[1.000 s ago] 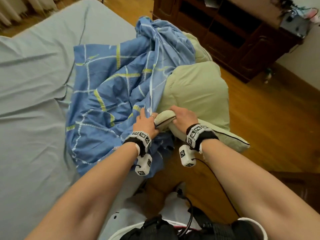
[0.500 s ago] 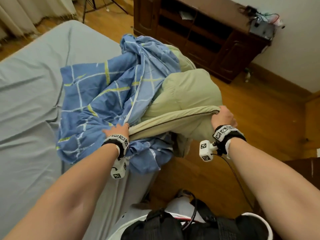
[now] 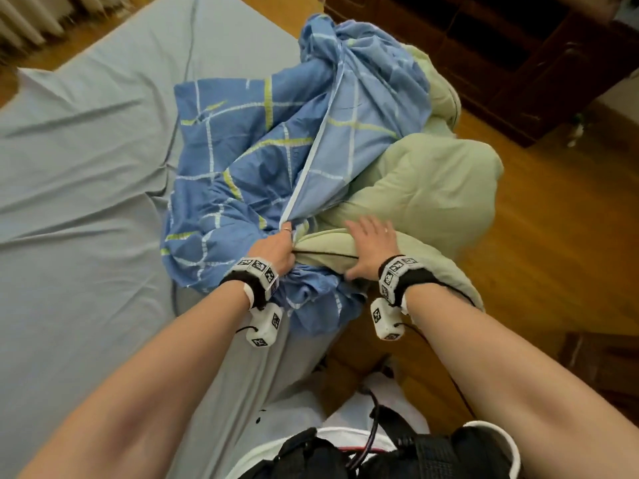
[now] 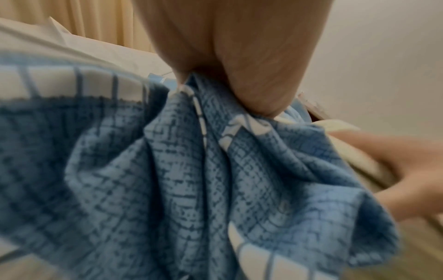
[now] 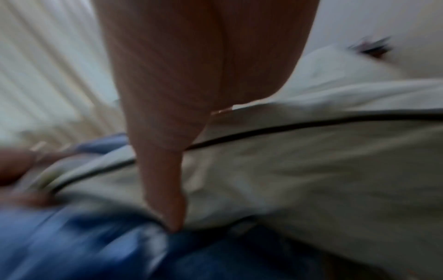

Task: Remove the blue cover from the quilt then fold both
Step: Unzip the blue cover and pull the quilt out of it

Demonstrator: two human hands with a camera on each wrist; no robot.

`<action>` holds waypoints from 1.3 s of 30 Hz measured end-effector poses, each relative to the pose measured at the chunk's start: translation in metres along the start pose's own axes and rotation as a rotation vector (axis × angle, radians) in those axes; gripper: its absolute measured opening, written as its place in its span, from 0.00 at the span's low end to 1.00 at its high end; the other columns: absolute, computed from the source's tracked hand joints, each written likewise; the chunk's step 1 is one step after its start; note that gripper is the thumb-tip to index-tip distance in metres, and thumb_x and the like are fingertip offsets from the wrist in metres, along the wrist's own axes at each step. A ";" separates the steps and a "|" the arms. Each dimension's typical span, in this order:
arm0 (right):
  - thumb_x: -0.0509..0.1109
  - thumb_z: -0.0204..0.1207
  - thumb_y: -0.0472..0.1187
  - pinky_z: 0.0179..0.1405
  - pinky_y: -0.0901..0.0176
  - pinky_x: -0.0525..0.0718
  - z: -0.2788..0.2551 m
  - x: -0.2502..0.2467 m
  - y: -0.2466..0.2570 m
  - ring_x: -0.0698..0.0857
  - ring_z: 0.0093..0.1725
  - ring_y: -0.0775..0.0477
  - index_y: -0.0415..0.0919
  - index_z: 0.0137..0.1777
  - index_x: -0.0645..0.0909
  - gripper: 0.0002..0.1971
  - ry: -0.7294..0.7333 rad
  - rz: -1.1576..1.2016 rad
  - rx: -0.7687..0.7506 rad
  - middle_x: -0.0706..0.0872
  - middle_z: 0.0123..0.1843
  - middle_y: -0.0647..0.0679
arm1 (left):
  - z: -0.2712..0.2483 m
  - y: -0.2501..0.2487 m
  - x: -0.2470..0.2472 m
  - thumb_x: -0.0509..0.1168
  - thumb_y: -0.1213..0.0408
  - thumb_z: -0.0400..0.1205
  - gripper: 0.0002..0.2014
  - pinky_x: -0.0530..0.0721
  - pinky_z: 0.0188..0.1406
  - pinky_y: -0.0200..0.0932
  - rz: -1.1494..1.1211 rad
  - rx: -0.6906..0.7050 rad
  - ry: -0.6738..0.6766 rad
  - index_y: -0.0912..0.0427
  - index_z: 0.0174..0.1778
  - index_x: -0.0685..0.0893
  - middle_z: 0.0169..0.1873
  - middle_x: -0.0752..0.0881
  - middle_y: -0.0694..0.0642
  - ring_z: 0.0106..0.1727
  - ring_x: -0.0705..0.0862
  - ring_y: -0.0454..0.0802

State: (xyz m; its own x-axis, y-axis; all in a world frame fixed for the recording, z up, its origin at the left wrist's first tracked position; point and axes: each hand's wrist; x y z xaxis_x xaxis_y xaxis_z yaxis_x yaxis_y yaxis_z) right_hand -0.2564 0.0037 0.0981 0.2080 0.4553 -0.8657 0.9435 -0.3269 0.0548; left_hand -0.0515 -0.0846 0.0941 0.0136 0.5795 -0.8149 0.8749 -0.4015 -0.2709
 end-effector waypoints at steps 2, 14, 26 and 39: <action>0.77 0.67 0.51 0.73 0.37 0.72 0.011 0.021 0.046 0.74 0.76 0.37 0.53 0.82 0.59 0.44 0.094 0.088 -0.044 0.73 0.78 0.43 | -0.004 0.005 -0.002 0.57 0.69 0.80 0.32 0.81 0.45 0.56 -0.028 0.019 -0.054 0.56 0.81 0.57 0.53 0.86 0.66 0.51 0.86 0.68; 0.68 0.77 0.55 0.46 0.50 0.81 0.031 -0.006 0.067 0.87 0.53 0.36 0.47 0.50 0.85 0.12 -0.054 0.074 -0.264 0.90 0.51 0.44 | -0.018 -0.009 0.055 0.73 0.40 0.72 0.51 0.45 0.71 0.85 0.035 -0.394 -0.163 0.38 0.83 0.46 0.84 0.41 0.64 0.84 0.40 0.65; 0.64 0.81 0.53 0.44 0.50 0.79 -0.005 -0.043 -0.043 0.86 0.53 0.37 0.56 0.58 0.84 0.10 -0.265 -0.044 -0.049 0.89 0.52 0.46 | -0.008 0.066 0.023 0.59 0.67 0.83 0.37 0.72 0.64 0.69 0.265 -0.309 -0.360 0.34 0.82 0.50 0.57 0.76 0.61 0.59 0.77 0.60; 0.72 0.74 0.42 0.66 0.45 0.75 0.014 -0.031 -0.028 0.77 0.69 0.36 0.47 0.70 0.72 0.24 -0.137 0.082 0.375 0.79 0.69 0.41 | 0.003 0.062 -0.034 0.63 0.63 0.79 0.38 0.81 0.48 0.52 0.169 -0.151 -0.186 0.41 0.84 0.55 0.46 0.89 0.60 0.47 0.88 0.62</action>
State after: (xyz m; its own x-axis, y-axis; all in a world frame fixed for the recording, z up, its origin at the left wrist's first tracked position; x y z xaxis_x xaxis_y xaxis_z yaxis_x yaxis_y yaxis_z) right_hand -0.2928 -0.0127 0.1164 0.2185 0.3091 -0.9256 0.7605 -0.6483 -0.0370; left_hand 0.0007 -0.1315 0.1031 0.0886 0.3681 -0.9255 0.9300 -0.3634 -0.0556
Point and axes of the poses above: each hand's wrist, its own z-axis towards the middle knuckle, its own x-axis out of the palm, y = z × x
